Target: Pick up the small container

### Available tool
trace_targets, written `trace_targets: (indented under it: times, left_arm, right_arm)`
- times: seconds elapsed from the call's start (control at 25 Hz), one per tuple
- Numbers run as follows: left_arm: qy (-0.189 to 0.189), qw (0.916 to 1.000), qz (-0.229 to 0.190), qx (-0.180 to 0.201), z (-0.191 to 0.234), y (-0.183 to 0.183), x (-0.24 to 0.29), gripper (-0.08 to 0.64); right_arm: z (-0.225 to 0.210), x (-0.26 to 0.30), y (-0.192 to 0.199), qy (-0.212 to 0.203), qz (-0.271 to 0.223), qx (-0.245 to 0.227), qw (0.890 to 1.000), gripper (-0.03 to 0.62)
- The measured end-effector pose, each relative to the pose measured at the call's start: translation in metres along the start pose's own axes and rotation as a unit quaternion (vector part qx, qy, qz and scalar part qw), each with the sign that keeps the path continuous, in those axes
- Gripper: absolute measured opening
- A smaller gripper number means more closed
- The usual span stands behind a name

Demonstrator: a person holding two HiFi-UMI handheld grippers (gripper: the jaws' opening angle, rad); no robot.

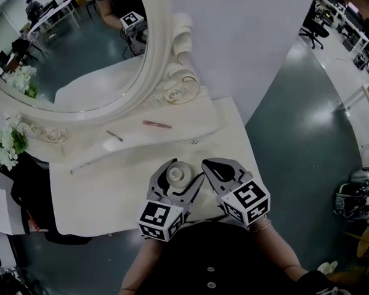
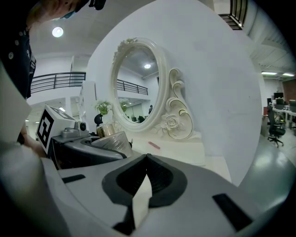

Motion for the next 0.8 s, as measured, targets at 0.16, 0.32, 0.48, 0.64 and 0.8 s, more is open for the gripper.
trace_targets:
  times: [0.16,0.32,0.48,0.64,0.8]
  left_arm:
    - [-0.009,0.9999,0.008,0.0,0.0004,0.0014,-0.0005,0.319]
    - [-0.012,0.9998,0.014,-0.006,0.0029,0.0038,-0.0003,0.319]
    - [-0.012,0.9997,0.018,-0.008,0.0027,0.0065,0.0004,0.319]
    - [-0.01,0.9998,0.015,-0.007,0.0023,0.0057,0.0012,0.318]
    - [-0.006,0.9998,0.013,-0.012,0.0039,0.0042,0.0013,0.319]
  right_arm:
    - [0.0003,-0.001,0.0024,-0.001,0.004,0.001,1.0,0.003]
    - [-0.0009,-0.0013,0.0022,0.0,0.002,0.003,1.0,0.003]
    - [-0.0013,-0.0011,0.0028,0.001,0.001,0.005,1.0,0.003]
    - [-0.0016,-0.0003,0.003,0.001,0.002,0.006,1.0,0.003]
    - [-0.0017,0.0013,0.002,0.001,0.003,0.005,1.0,0.003]
Point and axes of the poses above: the fingertips, and each gripper's own axes: x forward along the fingers, z to its left, y out of its underside, the point moved 9 cm from there along -x, backward along the fingers, and after that the axes turned 8 degrees about -y, right-handed, at the moved point
